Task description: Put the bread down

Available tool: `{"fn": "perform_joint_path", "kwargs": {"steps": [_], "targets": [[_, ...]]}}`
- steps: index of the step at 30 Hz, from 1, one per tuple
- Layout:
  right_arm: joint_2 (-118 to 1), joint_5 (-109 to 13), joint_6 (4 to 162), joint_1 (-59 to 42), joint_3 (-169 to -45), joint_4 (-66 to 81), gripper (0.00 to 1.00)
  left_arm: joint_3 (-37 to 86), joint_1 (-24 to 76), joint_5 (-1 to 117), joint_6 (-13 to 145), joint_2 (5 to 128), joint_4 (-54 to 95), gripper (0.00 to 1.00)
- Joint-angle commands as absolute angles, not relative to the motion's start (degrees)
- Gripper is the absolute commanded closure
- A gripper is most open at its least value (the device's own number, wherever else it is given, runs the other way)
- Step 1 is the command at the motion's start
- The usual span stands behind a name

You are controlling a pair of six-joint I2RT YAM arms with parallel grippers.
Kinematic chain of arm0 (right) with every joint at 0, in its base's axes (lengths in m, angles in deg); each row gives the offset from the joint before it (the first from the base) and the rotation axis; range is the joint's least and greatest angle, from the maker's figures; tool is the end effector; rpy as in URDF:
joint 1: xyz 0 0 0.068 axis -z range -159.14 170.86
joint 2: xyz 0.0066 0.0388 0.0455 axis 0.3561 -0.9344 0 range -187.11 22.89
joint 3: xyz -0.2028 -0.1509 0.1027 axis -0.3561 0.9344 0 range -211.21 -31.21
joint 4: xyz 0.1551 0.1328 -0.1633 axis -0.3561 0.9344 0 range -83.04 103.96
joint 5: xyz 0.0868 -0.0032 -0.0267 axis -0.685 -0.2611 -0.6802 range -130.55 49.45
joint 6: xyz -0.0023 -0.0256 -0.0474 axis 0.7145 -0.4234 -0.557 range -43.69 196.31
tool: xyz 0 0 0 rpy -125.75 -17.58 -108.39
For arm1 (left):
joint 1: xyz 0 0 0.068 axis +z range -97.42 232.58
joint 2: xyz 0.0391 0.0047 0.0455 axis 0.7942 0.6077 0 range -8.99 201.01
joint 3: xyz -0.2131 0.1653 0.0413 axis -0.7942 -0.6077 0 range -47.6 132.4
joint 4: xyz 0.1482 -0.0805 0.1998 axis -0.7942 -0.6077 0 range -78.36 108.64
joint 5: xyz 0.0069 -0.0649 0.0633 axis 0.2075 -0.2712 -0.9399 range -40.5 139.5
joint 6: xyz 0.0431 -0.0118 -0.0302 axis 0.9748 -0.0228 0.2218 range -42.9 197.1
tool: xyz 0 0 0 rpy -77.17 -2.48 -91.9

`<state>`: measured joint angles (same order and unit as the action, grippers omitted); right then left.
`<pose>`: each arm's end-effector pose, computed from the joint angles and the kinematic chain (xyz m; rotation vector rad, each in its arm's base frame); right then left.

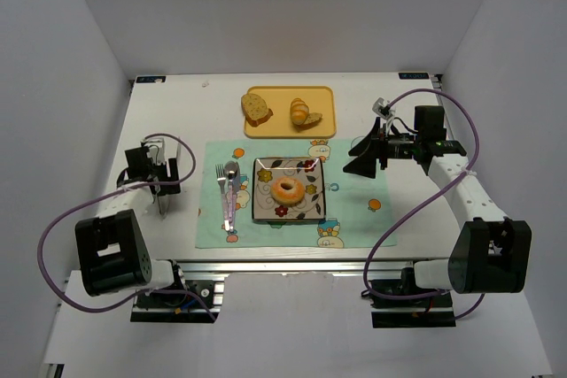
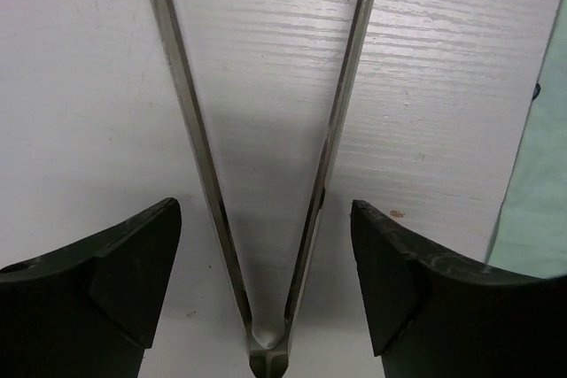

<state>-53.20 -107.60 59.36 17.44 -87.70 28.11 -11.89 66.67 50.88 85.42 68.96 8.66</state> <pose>0.2715 0.0492 0.2867 -0.9104 1.7807 1.1557 0.2464 0.0609 0.1648 -0.1149 2.4842 0.1358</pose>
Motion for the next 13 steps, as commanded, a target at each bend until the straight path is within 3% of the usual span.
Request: {"fn": "perform_joint_path", "kwargs": {"steps": [1, 3, 5, 7, 9, 13], "targets": [[-52.9, -108.1, 58.4, 17.7, -90.4, 29.0, 0.11, -11.0, 66.9, 47.0, 84.4, 66.5, 7.6, 0.12], [-52.7, -104.7, 59.9, 17.6, -90.4, 27.9, 0.11, -10.9, 66.9, 42.0, 81.2, 64.2, 7.0, 0.08], [-51.0, -98.6, 71.5, 17.7, -88.7, 22.5, 0.11, -10.4, 67.0, 39.8, 78.7, 61.8, 5.9, 0.02], [-48.9, -85.2, 79.2, 17.6, -87.2, 16.6, 0.11, -9.1, 66.9, 39.0, 73.4, 57.6, 3.9, 0.02], [-48.4, -76.7, 81.8, 17.7, -87.6, 16.4, 0.11, -8.4, 67.0, 42.0, 70.1, 54.7, 2.9, 0.02], [-51.0, -72.3, 82.7, 17.7, -91.6, 18.9, 0.11, -6.5, 67.0, 55.2, 64.9, 47.6, 1.2, 0.02]]}}
